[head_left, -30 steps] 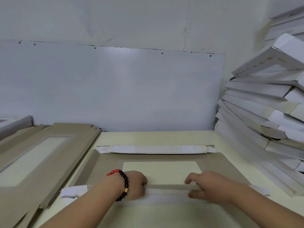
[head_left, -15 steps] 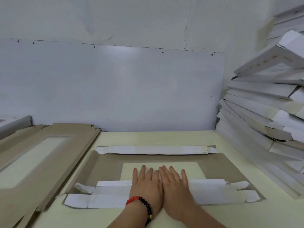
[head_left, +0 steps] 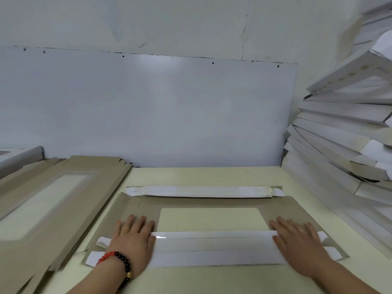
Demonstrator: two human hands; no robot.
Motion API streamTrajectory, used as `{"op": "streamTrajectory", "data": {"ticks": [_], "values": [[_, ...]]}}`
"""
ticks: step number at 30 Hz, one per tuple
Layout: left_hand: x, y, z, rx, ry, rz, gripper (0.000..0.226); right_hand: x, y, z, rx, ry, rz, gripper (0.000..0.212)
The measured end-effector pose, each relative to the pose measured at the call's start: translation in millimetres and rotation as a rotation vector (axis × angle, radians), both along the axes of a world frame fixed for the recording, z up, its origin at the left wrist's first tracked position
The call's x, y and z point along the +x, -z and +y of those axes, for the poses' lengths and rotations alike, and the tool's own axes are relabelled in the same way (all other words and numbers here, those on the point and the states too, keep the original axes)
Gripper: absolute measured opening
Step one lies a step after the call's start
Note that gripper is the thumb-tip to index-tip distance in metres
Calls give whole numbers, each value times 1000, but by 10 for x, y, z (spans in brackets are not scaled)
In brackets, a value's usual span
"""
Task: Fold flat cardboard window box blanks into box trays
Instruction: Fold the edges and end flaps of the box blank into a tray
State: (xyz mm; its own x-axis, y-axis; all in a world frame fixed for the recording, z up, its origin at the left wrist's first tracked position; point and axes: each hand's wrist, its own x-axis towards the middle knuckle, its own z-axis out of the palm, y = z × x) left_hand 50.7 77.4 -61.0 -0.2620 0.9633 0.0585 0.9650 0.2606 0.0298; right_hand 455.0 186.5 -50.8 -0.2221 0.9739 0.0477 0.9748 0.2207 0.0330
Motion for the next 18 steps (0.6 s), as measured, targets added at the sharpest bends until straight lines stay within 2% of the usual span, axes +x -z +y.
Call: {"op": "streamTrajectory", "data": {"ticks": [3,5,6,7,9,10,12,13,14,16,18], "values": [[-91,-55,-36,36,-76,11,52,194,21,22,74,131,29,49],[-112,-126,-61,144,-94,23,48,208,-2,-17,193,207,67,46],[-94,-176,-82,217,-36,51,43,194,-25,-45,268,196,95,41],[-63,-208,-97,276,61,91,35,175,-34,-65,346,134,134,35],[44,-249,-136,409,299,204,20,121,-41,-106,524,-88,70,31],[114,-270,-154,420,394,209,14,71,-45,-135,552,-212,42,30],[224,-235,-171,347,488,110,10,-38,-96,-194,456,-371,80,31],[255,-194,-162,285,508,50,19,-94,-94,-213,355,-395,108,28],[291,-160,-148,207,472,-18,42,-141,-73,-210,273,-404,110,30],[321,-125,-102,23,321,-92,90,-223,-15,-165,81,-358,45,65],[348,-205,-13,-86,209,-129,117,-282,-35,-82,-28,-294,-20,82]]}}
